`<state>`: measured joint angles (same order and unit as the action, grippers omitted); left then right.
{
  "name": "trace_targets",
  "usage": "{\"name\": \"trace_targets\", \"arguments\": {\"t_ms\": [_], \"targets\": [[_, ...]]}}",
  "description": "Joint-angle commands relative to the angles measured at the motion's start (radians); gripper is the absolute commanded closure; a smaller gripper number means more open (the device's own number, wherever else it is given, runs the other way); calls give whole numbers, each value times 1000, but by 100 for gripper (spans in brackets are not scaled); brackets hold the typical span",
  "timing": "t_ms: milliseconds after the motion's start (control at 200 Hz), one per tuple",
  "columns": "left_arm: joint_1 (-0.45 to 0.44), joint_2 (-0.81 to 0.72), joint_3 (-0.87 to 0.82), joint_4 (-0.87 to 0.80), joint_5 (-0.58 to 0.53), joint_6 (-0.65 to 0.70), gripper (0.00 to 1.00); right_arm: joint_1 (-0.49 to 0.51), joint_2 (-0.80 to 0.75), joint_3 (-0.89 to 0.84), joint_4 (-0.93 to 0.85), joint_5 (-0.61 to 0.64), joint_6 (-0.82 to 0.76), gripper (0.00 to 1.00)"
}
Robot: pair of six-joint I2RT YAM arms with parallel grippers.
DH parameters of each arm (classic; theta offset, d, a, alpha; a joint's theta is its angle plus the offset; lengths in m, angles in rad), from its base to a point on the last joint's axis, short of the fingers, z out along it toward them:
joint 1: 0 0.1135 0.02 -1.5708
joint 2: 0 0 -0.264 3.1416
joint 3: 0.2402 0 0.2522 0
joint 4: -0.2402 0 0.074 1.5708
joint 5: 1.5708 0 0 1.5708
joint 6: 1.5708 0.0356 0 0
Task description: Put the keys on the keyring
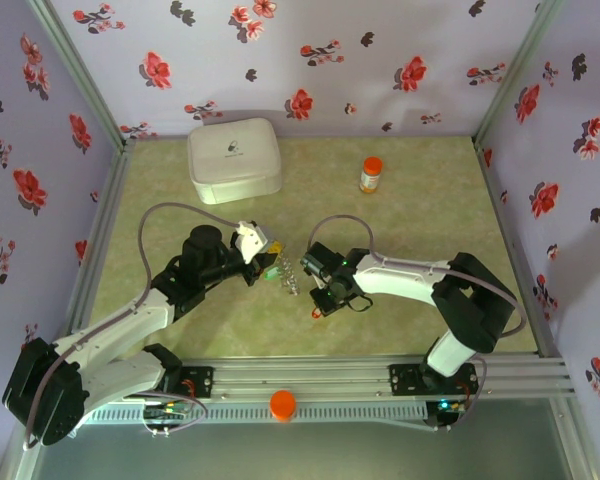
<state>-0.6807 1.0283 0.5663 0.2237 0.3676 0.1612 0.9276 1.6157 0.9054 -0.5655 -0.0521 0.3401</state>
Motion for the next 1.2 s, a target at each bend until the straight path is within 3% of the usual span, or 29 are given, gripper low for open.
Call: {"name": "trace_targets", "arguments": {"t_ms": [0, 565, 975, 1195], "targets": [[-5, -10, -3, 40, 10, 20, 100, -4, 14, 21, -28, 5, -14, 89], [-5, -11, 0, 36, 9, 27, 100, -3, -21, 17, -23, 14, -23, 100], [-11, -54, 19, 42, 16, 23, 100, 9, -391, -73, 97, 124, -159, 100], [-37, -41, 48, -12, 27, 22, 100, 8, -508, -112, 156, 151, -248, 100]]}}
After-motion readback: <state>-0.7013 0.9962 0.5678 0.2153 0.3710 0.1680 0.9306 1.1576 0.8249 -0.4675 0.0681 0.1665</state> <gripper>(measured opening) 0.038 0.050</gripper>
